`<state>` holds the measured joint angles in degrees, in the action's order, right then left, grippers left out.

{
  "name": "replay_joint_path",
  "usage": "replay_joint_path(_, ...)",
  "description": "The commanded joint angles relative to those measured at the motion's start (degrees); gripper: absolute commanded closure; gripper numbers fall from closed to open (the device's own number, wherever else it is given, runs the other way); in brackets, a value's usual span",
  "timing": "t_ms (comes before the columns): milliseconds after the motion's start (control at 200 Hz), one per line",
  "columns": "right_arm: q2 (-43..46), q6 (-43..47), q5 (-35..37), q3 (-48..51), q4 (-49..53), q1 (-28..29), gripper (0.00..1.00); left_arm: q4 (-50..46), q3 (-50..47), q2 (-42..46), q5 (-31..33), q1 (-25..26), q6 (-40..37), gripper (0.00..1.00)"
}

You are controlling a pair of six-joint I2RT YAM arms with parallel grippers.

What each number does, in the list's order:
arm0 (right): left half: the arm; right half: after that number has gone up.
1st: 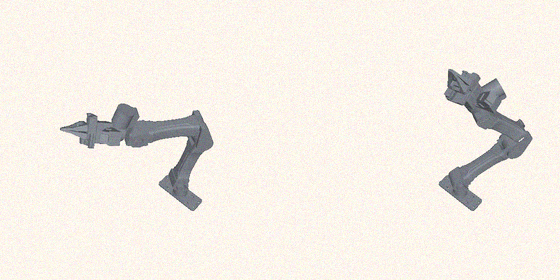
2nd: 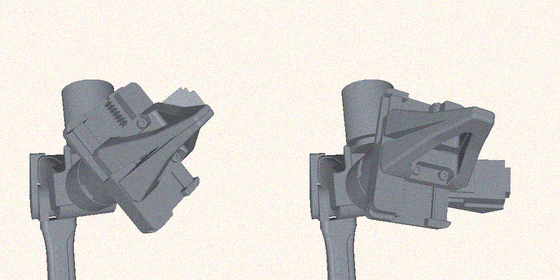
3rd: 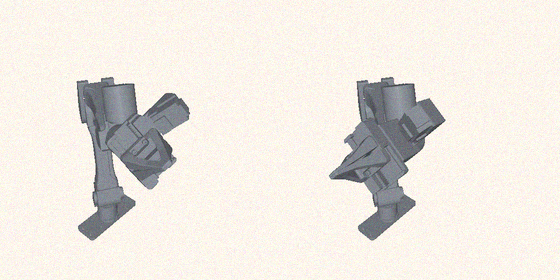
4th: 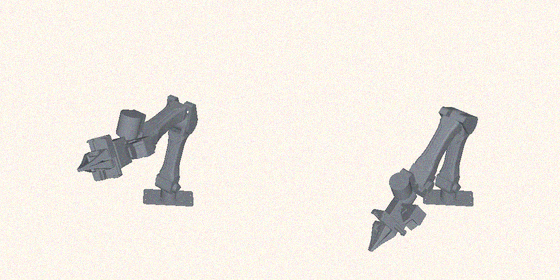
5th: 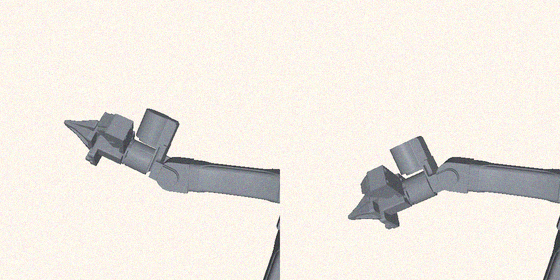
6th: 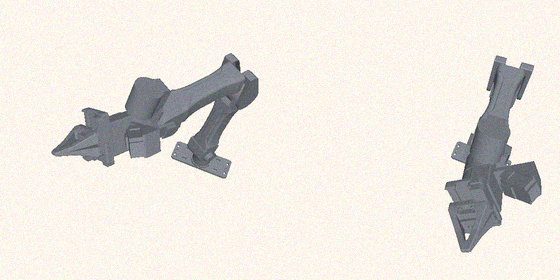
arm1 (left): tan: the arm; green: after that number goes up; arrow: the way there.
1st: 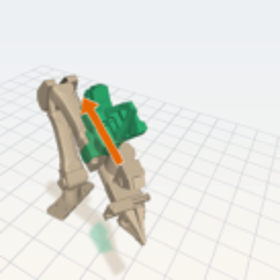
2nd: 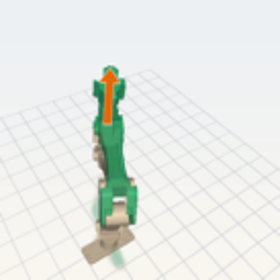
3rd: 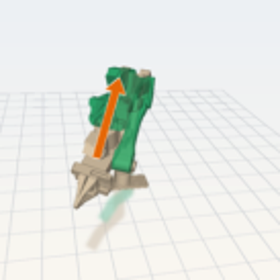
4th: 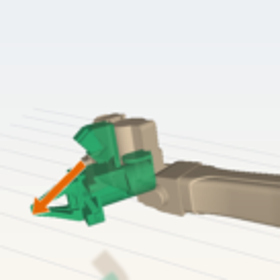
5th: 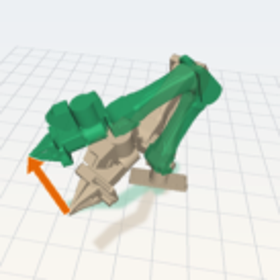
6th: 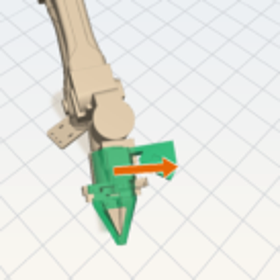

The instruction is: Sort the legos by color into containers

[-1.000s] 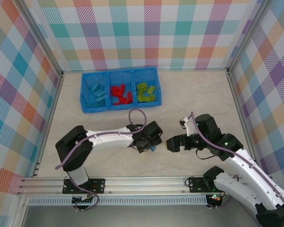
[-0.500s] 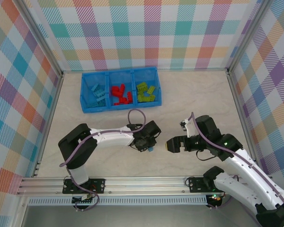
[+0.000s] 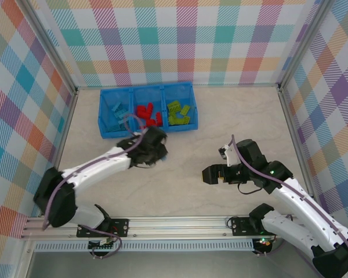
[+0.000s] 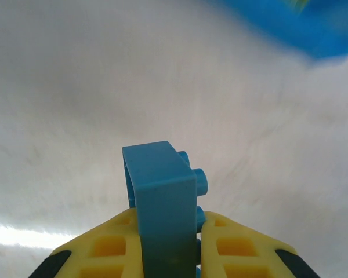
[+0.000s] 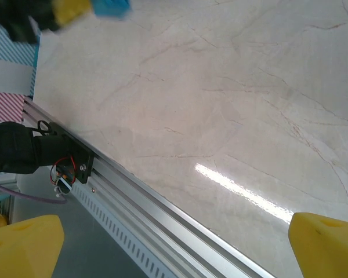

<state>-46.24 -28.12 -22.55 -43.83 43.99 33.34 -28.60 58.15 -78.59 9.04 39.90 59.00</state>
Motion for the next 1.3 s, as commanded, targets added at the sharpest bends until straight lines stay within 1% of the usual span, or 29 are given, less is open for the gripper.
replay_joint_path(0, -0.22, -1.61, 0.13, -1.73, -2.32, 0.05, 0.0, -2.68, 2.97, 5.42, 7.59, -7.25, -9.2, 0.94)
replay_joint_path(125, 0.06, -2.33, 0.14, -1.42, -2.77, 0.04, 0.0, -2.06, 6.24, 5.99, 10.34, -17.64, -13.26, 0.93)
replay_joint_path(255, 0.27, -2.55, 0.13, -1.47, -2.35, 0.14, 0.0, 0.2, 10.22, 0.68, 11.52, -26.69, -15.31, 0.92)
replay_joint_path(335, 0.43, -2.68, -0.04, -1.58, -1.91, 0.14, 0.0, 0.72, 14.61, -5.53, 10.45, -30.31, -17.31, 0.92)
replay_joint_path(400, 0.77, -2.9, 0.02, -1.52, -1.47, 0.23, 0.0, -0.8, 19.22, -11.65, 9.55, -32.18, -18.62, 0.92)
replay_joint_path(475, 1.44, -3.29, 0.22, -1.3, -1.03, 0.41, 0.0, -2.76, 24.13, -17.83, 6.71, -33.83, -18.79, 0.93)
replay_joint_path(565, 2.57, -4.01, 0.3, -0.89, -0.45, 0.5, 0.0, -3.05, 27.64, -21.97, 4.59, -34.19, -18.95, 0.93)
replay_joint_path(620, 3.41, -4.56, 0.4, -0.65, -0.18, 0.56, 0.0, -3.14, 28.9, -23.53, 4.81, -34.18, -19.18, 0.91)
replay_joint_path(655, 3.88, -4.81, 0.4, -0.56, 0.05, 0.66, 0.0, -3.84, 29.84, -24.41, 5.9, -34.19, -19.49, 0.85)
replay_joint_path(720, 4.9, -5.25, 0.48, -0.3, 0.31, 0.67, 0.0, -5.47, 31.32, -25.43, 8.62, -34.19, -19.97, 0.7)
replay_joint_path(750, 5.33, -5.35, 0.57, -0.08, 0.31, 0.67, 0.0, -6.12, 31.8, -25.64, 9.81, -34.18, -20.21, 0.66)
replay_joint_path(825, 6.1, -5.54, 0.81, 0.22, 0.4, 0.7, 0.0, -6.79, 31.96, -25.17, 11.79, -34.19, -20.96, 0.58)
replay_joint_path(930, 6.16, -5.54, 1.61, 0.6, 0.16, 0.68, 0.0, -6.72, 30.5, -22.11, 11.93, -34.19, -21.11, 0.49)
replay_joint_path(975, 6.08, -5.46, 2.3, 0.74, -0.18, 0.74, 0.0, -6.3, 29.29, -20.19, 11.59, -34.19, -21.06, 0.46)
replay_joint_path(1025, 5.9, -5.38, 3.63, 0.84, -0.59, 0.68, 0.0, -6.58, 28.09, -17.59, 10.82, -34.05, -21.1, 0.46)
replay_joint_path(1065, 5.81, -5.22, 5.45, 0.78, -1.01, 0.69, 0.0, -6.89, 26.81, -14.97, 10.17, -33.68, -21.19, 0.46)
replay_joint_path(1120, 5.83, -4.74, 9.99, 1.11, -2.01, 0.67, 0.0, -6.97, 23.98, -10.45, 9.35, -32.66, -21.5, 0.47)
replay_joint_path(1195, 5.23, -4.32, 21.0, 1.57, -2.76, 0.54, 0.0, -5.23, 18.37, -2.72, 8.63, -30.19, -23.13, 0.46)
replay_joint_path(1235, 4.2, -3.86, 27.46, 1.36, -3.02, 0.29, 0.0, -3.85, 14.49, 1.67, 9.23, -28.45, -23.89, 0.46)
replay_joint_path(1295, 1.84, -1.86, 34.23, 1.17, -4.82, -0.67, 0.0, -1.47, 8.63, 7.91, 9.81, -26.39, -25.03, 0.43)
